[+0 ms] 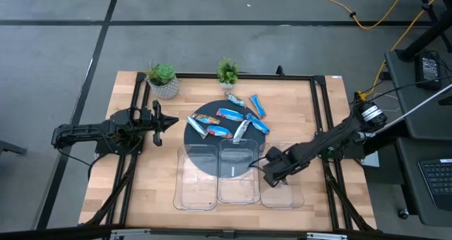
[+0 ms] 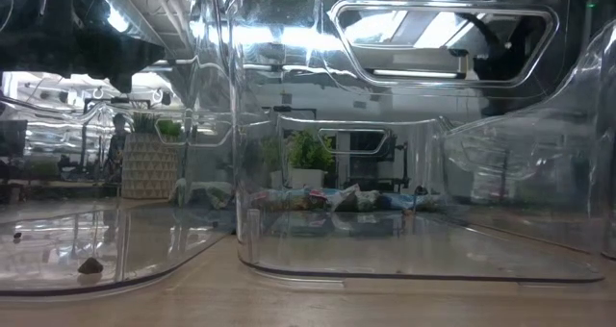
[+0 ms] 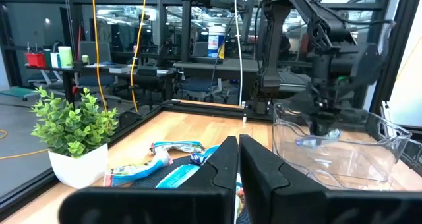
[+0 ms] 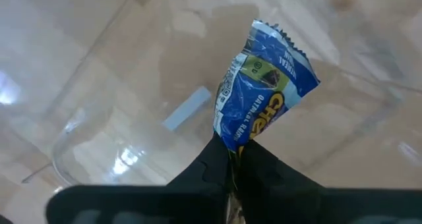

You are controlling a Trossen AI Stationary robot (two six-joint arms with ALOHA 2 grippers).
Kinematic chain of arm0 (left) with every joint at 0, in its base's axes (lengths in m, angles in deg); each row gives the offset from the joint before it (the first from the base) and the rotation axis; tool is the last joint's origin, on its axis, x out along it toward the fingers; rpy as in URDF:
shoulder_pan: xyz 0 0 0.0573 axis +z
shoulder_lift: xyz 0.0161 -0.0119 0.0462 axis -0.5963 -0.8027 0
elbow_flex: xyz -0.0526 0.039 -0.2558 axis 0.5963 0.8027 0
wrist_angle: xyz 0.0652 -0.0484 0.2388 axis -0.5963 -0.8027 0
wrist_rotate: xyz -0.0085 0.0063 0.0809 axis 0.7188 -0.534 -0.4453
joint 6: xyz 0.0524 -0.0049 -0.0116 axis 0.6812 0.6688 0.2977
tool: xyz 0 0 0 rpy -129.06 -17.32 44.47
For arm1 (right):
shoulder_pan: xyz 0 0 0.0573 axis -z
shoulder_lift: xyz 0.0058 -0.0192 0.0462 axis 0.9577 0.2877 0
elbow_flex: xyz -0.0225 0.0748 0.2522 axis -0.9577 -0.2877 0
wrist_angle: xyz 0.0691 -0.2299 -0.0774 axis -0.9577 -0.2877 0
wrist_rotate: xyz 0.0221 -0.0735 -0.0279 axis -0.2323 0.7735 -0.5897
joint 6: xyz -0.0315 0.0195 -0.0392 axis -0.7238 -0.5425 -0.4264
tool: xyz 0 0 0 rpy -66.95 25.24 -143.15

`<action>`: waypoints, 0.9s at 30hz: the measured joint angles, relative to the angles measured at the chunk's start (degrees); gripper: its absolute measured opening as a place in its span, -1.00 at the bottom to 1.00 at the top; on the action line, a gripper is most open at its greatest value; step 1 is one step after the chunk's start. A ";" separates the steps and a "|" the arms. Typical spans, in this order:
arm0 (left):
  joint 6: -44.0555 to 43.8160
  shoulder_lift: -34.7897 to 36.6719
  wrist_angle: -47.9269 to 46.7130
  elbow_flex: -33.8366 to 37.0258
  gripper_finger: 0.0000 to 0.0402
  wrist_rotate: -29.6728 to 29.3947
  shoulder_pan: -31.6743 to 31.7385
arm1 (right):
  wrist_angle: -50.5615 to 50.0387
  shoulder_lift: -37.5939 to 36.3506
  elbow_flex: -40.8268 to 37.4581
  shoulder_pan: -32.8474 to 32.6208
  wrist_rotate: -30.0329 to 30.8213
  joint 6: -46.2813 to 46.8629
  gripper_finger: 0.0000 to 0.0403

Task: Pick and place Granola Bars by type
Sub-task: Put the blue granola bar into the right transparent bin, then put the red granola bar into the middle transparent bin

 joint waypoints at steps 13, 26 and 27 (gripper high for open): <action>0.00 0.00 0.00 0.01 -0.94 0.00 -0.01 | 3.63 2.58 0.00 0.00 -0.19 -0.26 -0.68; 0.00 0.00 0.00 0.01 -0.95 0.00 -0.01 | 0.14 2.58 2.49 0.00 -4.54 -0.44 -0.18; 0.00 0.00 0.00 0.01 -0.94 0.00 -0.01 | -1.10 2.58 3.29 0.00 -4.41 -0.46 -0.16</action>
